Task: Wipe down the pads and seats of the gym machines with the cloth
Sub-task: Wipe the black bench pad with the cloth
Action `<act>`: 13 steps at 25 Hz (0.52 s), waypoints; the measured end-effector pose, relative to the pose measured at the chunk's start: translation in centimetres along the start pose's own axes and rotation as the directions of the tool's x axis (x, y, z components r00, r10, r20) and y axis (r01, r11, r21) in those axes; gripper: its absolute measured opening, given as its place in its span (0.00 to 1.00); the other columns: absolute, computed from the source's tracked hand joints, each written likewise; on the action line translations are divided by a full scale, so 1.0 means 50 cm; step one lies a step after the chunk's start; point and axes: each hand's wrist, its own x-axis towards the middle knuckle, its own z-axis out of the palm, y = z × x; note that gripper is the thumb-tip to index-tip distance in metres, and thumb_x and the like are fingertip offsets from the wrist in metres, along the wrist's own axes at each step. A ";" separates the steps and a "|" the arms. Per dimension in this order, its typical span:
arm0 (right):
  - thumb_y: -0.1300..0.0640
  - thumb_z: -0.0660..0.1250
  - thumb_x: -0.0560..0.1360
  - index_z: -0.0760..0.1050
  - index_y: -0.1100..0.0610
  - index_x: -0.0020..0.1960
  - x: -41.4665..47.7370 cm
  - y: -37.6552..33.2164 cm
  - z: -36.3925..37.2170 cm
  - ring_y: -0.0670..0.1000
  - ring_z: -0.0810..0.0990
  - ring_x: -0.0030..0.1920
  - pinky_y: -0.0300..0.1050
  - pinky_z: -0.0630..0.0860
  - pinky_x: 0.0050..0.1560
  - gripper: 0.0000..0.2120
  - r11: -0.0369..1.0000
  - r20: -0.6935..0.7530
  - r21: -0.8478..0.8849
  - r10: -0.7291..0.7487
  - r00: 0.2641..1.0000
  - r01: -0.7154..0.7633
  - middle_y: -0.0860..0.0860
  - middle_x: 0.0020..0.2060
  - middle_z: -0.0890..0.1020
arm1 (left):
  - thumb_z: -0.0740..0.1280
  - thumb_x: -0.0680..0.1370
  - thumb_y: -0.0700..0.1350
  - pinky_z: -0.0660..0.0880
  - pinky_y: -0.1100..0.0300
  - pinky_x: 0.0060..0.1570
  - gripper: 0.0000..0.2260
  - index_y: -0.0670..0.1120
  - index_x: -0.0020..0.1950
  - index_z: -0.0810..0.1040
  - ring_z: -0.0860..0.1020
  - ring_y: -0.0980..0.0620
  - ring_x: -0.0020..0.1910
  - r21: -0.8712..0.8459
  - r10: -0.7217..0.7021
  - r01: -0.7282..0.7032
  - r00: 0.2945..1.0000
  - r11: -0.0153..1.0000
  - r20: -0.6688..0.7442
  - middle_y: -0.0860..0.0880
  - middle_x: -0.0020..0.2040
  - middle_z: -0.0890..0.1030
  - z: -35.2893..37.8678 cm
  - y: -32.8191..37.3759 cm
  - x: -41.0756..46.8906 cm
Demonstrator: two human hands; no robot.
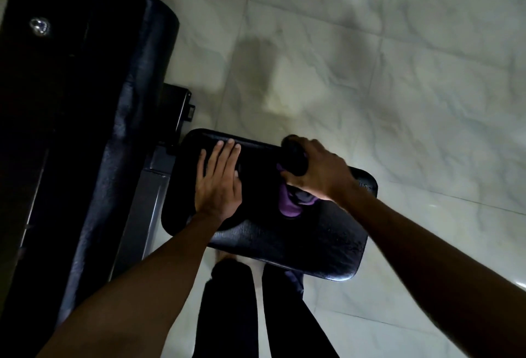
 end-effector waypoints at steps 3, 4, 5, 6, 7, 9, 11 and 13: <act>0.30 0.69 0.69 0.61 0.37 0.73 -0.032 0.030 -0.008 0.58 0.81 0.55 0.50 0.77 0.52 0.36 0.997 -0.070 -0.011 0.077 0.995 -0.078 0.49 0.61 0.76 | 0.59 0.78 0.42 0.55 0.40 0.77 0.26 0.44 0.78 0.66 0.60 0.47 0.79 0.018 -0.004 0.004 1.000 1.000 0.020 0.47 0.79 0.64 0.000 -0.002 0.000; 0.30 0.69 0.69 0.62 0.39 0.73 -0.021 0.015 0.003 0.59 0.81 0.54 0.51 0.78 0.52 0.36 0.998 -0.088 -0.010 0.065 0.994 -0.066 0.50 0.61 0.76 | 0.59 0.78 0.42 0.55 0.40 0.77 0.27 0.44 0.78 0.66 0.60 0.47 0.79 0.027 -0.005 0.004 1.000 1.000 0.018 0.47 0.79 0.64 0.000 -0.001 -0.001; 0.31 0.69 0.69 0.63 0.41 0.73 -0.004 -0.011 0.020 0.60 0.81 0.54 0.53 0.78 0.53 0.37 0.999 -0.102 -0.011 0.041 0.994 -0.042 0.51 0.61 0.76 | 0.59 0.78 0.42 0.55 0.40 0.77 0.27 0.44 0.78 0.66 0.60 0.47 0.79 0.029 -0.001 0.001 1.000 1.000 0.012 0.47 0.79 0.64 0.001 -0.001 -0.002; 0.32 0.70 0.68 0.65 0.43 0.73 0.016 -0.044 0.042 0.61 0.81 0.55 0.53 0.77 0.54 0.37 0.999 -0.130 -0.031 0.013 0.991 -0.017 0.52 0.61 0.76 | 0.59 0.78 0.42 0.55 0.41 0.77 0.27 0.43 0.78 0.66 0.60 0.47 0.79 0.026 0.004 -0.005 1.000 1.000 0.008 0.47 0.79 0.64 0.003 -0.001 -0.002; 0.34 0.71 0.68 0.67 0.46 0.73 0.034 -0.079 0.065 0.62 0.80 0.55 0.53 0.76 0.55 0.38 0.998 -0.160 -0.055 -0.014 0.987 0.005 0.54 0.61 0.76 | 0.59 0.78 0.42 0.55 0.40 0.77 0.27 0.43 0.78 0.66 0.60 0.47 0.79 0.022 0.008 -0.008 1.000 1.000 0.005 0.46 0.79 0.65 0.006 -0.003 -0.002; 0.35 0.72 0.68 0.69 0.48 0.73 0.053 -0.119 0.084 0.62 0.80 0.56 0.53 0.74 0.57 0.38 0.999 -0.205 -0.044 -0.034 0.978 0.025 0.55 0.61 0.77 | 0.60 0.78 0.42 0.55 0.40 0.77 0.26 0.43 0.77 0.67 0.61 0.47 0.79 0.017 0.015 -0.014 1.000 1.000 -0.017 0.46 0.78 0.65 0.008 -0.006 -0.004; 0.34 0.71 0.69 0.68 0.49 0.73 0.025 -0.090 0.077 0.60 0.79 0.58 0.53 0.72 0.60 0.38 0.999 -0.238 -0.025 -0.035 0.971 0.030 0.54 0.62 0.76 | 0.60 0.78 0.41 0.56 0.40 0.76 0.25 0.43 0.77 0.67 0.61 0.46 0.79 -0.002 0.038 -0.038 0.998 0.999 -0.041 0.46 0.78 0.66 0.006 -0.004 -0.006; 0.35 0.69 0.69 0.69 0.50 0.73 -0.040 -0.021 0.074 0.59 0.77 0.60 0.53 0.70 0.64 0.37 0.999 -0.328 -0.028 0.007 0.945 -0.017 0.54 0.63 0.76 | 0.60 0.78 0.41 0.56 0.40 0.76 0.25 0.43 0.77 0.68 0.62 0.45 0.78 -0.016 0.043 -0.044 0.998 0.999 -0.050 0.45 0.78 0.67 0.005 -0.005 -0.007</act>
